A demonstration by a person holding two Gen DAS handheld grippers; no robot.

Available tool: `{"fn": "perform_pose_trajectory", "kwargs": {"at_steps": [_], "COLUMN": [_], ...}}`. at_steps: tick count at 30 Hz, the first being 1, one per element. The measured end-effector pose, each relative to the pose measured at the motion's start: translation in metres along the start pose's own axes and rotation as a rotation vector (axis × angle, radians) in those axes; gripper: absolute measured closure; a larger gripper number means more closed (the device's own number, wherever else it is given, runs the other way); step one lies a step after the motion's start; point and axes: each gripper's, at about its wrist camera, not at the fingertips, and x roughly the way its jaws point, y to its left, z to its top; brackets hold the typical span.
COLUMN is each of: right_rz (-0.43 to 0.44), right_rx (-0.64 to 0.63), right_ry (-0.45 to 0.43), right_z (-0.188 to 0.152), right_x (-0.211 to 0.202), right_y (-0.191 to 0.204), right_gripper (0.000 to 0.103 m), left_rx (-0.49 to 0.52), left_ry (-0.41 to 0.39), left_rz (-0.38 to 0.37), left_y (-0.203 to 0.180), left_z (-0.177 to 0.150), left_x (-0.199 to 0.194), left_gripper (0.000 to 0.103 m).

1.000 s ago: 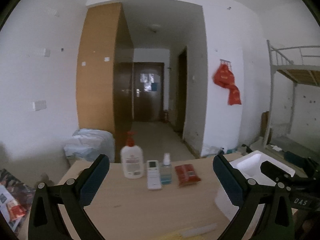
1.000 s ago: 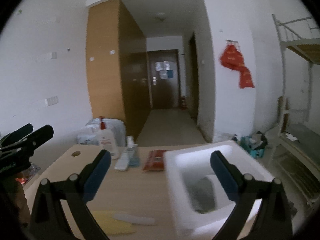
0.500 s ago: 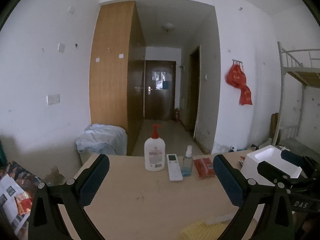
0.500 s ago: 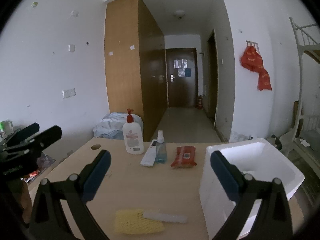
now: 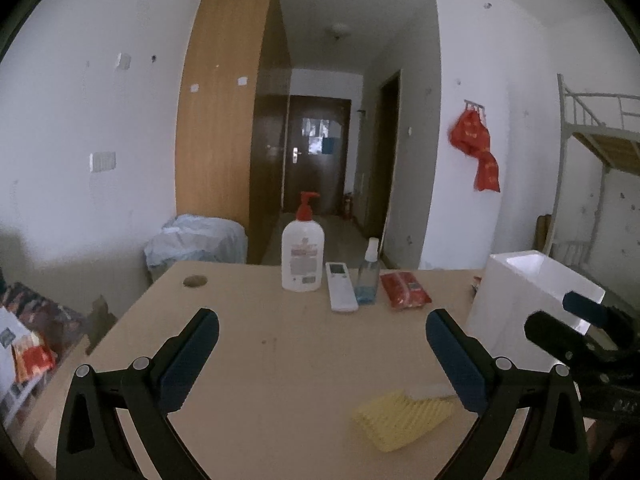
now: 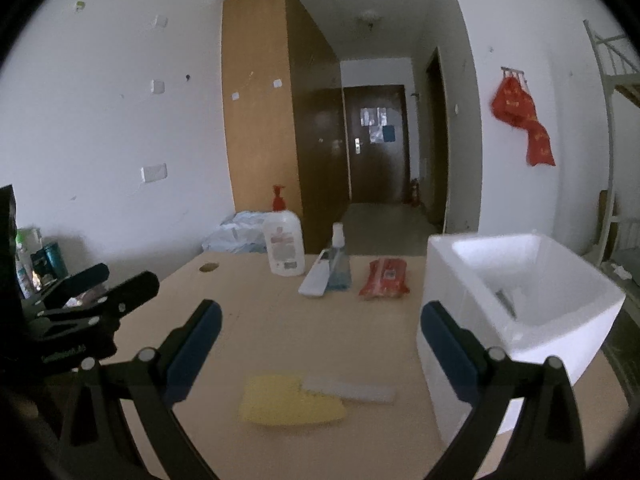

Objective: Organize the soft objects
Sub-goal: 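Withdraw both open grippers from the box toward the yellow mesh sponge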

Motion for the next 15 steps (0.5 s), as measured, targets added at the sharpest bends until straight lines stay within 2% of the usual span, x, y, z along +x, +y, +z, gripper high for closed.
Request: {"fn": "perform_pose_trajectory", "kwargs": {"at_steps": [6,15], "right_rz": [0.010,0.016], "right_rx": [-0.013,-0.014], "right_ry": [0.020,0.028], "right_z": [-0.021,-0.050], "right_x": [-0.005,-0.011], "right_y": [0.004,0.005], "right_gripper": [0.002,0.002], "left_rx": [-0.009,0.035], "left_ry": [0.016,0.040], "left_rz": [-0.003,-0.034], "left_y": [0.001,-0.006], "left_z": [-0.020,-0.052], "left_x": [-0.002,-0.004], "left_gripper": [0.000,0.000]}}
